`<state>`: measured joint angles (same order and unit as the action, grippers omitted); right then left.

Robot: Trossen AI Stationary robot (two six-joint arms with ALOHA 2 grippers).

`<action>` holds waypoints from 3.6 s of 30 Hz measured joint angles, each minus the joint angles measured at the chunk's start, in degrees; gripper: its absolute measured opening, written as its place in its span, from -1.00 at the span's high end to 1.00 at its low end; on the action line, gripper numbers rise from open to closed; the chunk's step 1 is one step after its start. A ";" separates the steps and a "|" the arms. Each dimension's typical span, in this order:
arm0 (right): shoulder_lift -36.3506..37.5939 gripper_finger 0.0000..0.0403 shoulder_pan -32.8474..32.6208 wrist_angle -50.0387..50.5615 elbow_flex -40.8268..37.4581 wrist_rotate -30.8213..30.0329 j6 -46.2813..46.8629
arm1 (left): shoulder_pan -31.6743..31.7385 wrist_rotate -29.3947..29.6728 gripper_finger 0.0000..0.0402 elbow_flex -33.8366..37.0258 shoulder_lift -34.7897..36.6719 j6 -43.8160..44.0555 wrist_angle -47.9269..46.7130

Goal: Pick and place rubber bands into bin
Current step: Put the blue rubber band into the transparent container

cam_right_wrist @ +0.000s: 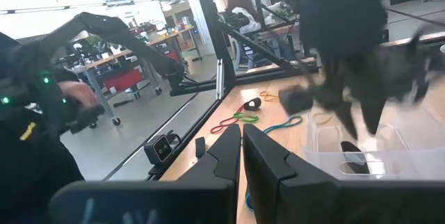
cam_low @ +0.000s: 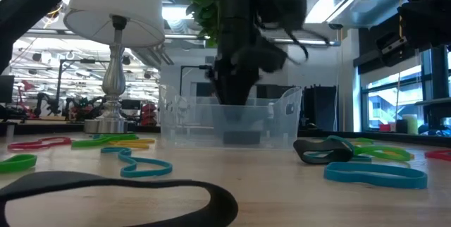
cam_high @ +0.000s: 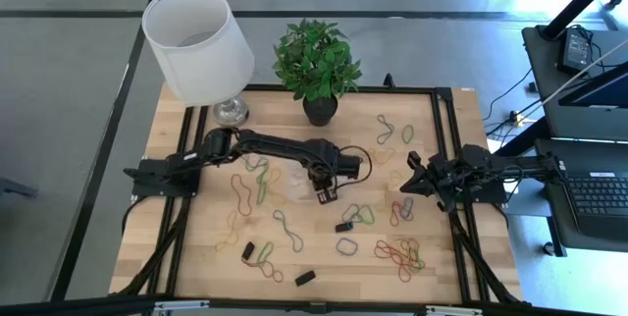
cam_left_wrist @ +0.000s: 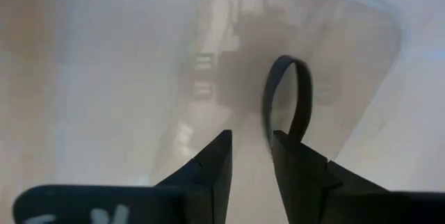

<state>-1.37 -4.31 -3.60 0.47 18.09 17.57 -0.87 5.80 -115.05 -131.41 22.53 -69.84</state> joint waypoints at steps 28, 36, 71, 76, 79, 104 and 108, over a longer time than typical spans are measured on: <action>0.00 0.88 -0.01 0.00 0.02 0.00 -0.01 | -11.76 -0.34 1.00 -0.52 15.36 -1.82 -0.82; 0.00 0.88 -0.01 0.00 0.00 0.00 0.02 | -17.74 3.64 0.99 2.08 15.39 -0.23 -0.12; -47.35 0.99 1.74 9.32 33.25 -43.31 2.58 | -17.23 5.39 0.99 78.49 79.87 9.70 35.30; -61.53 1.00 7.90 27.45 46.87 -48.04 15.41 | -15.02 4.26 0.99 81.12 86.87 3.59 35.29; -68.82 1.00 11.70 39.85 54.31 -48.15 25.07 | -13.39 4.63 0.99 81.27 89.60 -2.01 34.83; -89.90 0.27 36.50 45.01 50.45 -36.19 32.98 | -9.13 8.35 0.99 81.29 92.14 -2.58 35.82; -89.90 0.17 39.49 39.68 47.65 -34.29 30.10 | -9.13 9.57 0.99 81.29 92.14 -1.64 35.82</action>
<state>-91.26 35.18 36.08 48.12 -16.20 47.68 -10.00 15.38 -33.76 -39.27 20.88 -34.02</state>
